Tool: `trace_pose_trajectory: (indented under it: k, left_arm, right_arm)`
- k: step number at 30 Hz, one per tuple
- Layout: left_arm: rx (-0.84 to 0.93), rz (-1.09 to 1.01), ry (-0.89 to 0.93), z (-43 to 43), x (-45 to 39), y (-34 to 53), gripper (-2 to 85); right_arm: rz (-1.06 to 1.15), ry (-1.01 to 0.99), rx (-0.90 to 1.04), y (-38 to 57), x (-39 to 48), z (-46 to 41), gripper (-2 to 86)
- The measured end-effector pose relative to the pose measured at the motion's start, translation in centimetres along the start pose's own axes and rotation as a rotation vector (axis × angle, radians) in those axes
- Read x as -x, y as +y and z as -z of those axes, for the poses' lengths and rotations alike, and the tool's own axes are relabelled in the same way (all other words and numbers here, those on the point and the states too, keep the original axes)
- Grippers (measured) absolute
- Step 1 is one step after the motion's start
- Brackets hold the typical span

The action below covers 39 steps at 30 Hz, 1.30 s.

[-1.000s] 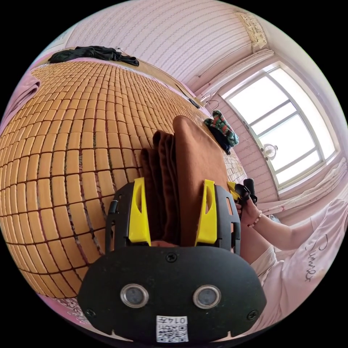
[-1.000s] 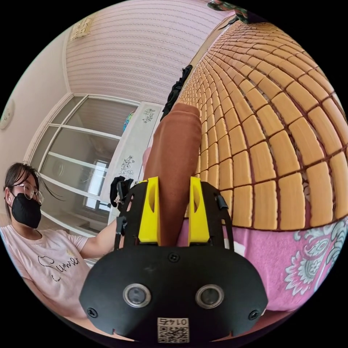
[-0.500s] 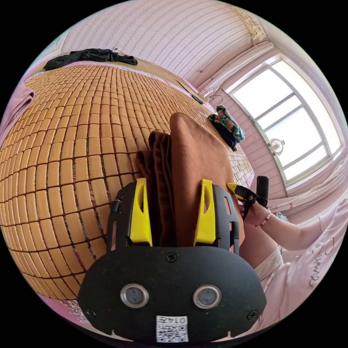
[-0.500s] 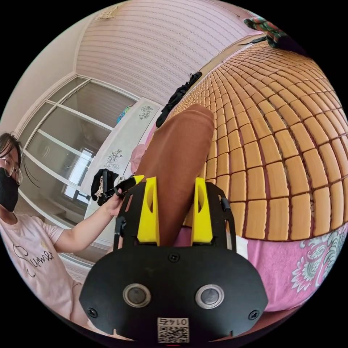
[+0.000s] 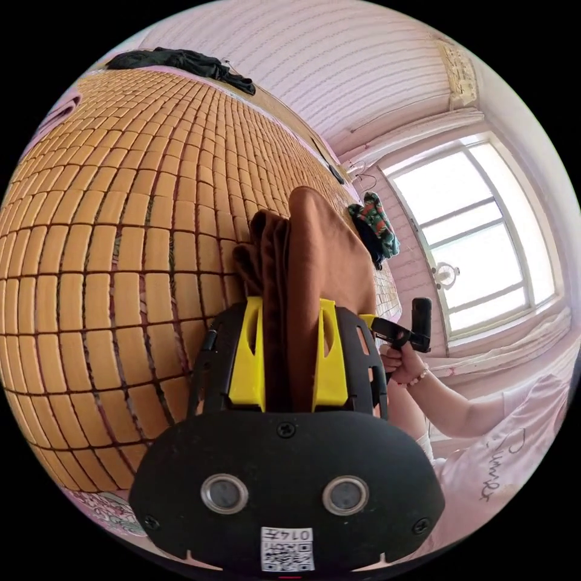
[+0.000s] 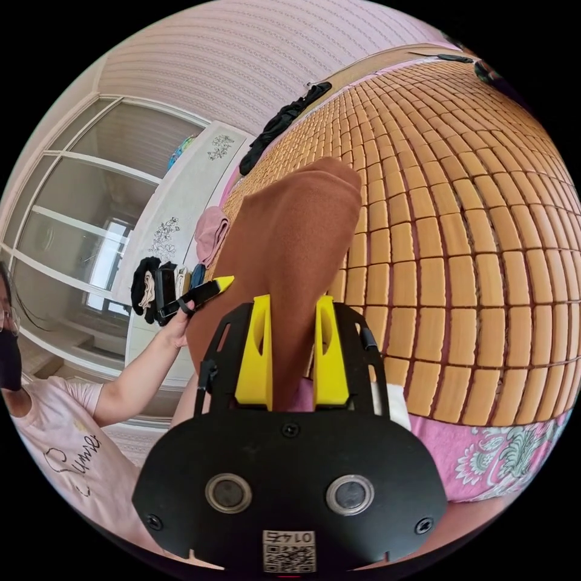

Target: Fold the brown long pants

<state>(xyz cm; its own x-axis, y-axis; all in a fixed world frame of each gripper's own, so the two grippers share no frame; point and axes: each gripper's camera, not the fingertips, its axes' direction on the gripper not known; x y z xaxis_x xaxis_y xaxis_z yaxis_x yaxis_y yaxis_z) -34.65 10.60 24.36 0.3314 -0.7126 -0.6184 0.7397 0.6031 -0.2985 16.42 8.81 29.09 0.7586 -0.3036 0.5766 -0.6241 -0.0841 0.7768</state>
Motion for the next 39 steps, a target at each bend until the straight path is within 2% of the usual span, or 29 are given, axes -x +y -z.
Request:
trace_pose_trajectory:
  k: [7, 11, 14, 17, 23, 27, 30, 33, 35, 37, 39]
  left_arm:
    - [-0.032, -0.038, -0.031, 0.3, -0.1, 2.4, 11.4]
    - [-0.008, 0.023, 0.019, 0.5, 0.3, 4.1, 10.7]
    - [-0.056, 0.051, 0.077, 0.9, 0.5, 6.9, 10.5]
    - [-0.140, 0.105, 0.117, 2.3, 0.7, 10.7, 10.3]
    - [-0.524, 0.194, 0.125, 9.7, 0.3, 20.4, 10.1]
    - [-0.750, 0.173, -0.024, 16.1, -1.2, 23.6, 10.1]
    - [-0.875, 0.154, -0.141, 20.3, -1.3, 22.2, 10.0]
    - [-0.947, 0.142, -0.257, 24.4, -0.2, 16.9, 10.2]
    - [-0.974, 0.161, -0.320, 26.4, 1.5, 13.0, 10.8]
    - [-1.000, 0.269, -0.361, 27.5, 6.1, 9.9, 11.6]
    - [-0.930, 0.384, -0.338, 26.7, 10.6, 9.1, 11.1]
  right_arm:
    - [0.029, -0.022, -0.002, -1.0, 1.7, 1.4, 9.1]
    - [0.084, -0.016, -0.004, -1.5, 3.7, 2.6, 8.3]
    - [0.170, 0.047, -0.033, -1.6, 7.2, 4.0, 7.9]
    - [0.332, 0.019, 0.003, -2.6, 11.8, 4.7, 7.8]
    - [0.712, -0.073, 0.159, -6.8, 22.7, 2.4, 7.7]
    - [0.887, -0.204, 0.234, -11.7, 29.9, -1.4, 7.6]
    - [0.969, -0.242, 0.236, -16.9, 35.5, -4.8, 7.6]
    - [0.985, -0.210, 0.207, -24.0, 40.8, -9.2, 7.8]
    - [0.898, -0.230, 0.226, -29.4, 42.9, -12.8, 8.3]
    - [0.735, -0.167, 0.315, -36.0, 43.0, -18.9, 9.0]
    - [0.569, -0.039, 0.365, -38.5, 41.0, -23.3, 8.3]
